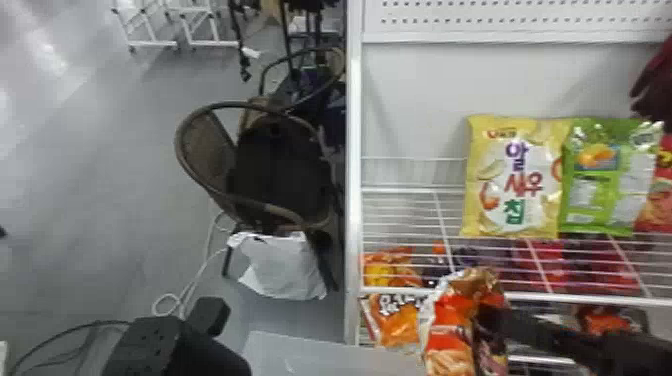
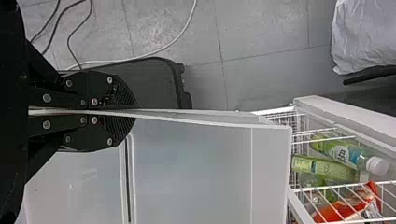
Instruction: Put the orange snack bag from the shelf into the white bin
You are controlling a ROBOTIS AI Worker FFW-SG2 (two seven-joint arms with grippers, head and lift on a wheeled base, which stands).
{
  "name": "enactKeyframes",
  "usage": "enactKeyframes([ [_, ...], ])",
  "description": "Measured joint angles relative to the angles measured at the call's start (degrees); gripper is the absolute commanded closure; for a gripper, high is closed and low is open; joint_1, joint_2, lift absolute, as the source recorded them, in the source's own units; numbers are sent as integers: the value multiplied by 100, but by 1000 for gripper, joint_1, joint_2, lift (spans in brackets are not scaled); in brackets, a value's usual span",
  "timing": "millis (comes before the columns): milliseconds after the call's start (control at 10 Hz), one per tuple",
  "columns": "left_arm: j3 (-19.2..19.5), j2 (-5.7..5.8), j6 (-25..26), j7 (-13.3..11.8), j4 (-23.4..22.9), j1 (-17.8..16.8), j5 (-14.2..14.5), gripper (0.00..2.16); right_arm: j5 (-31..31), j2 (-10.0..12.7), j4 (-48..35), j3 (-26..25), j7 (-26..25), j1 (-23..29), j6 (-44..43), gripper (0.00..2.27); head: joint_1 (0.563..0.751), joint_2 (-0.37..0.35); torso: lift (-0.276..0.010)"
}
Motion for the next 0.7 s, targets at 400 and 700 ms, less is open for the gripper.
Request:
enactKeyframes([
  [400,2,0,0,178,14,-16,120,2142,-110,-7,481,1041,140,88,0,1396,695,243,1],
  [700,-11,0,0,287,26,-16,248,2138,345,-123,755,1858,216,195,0,49,695,342,1],
])
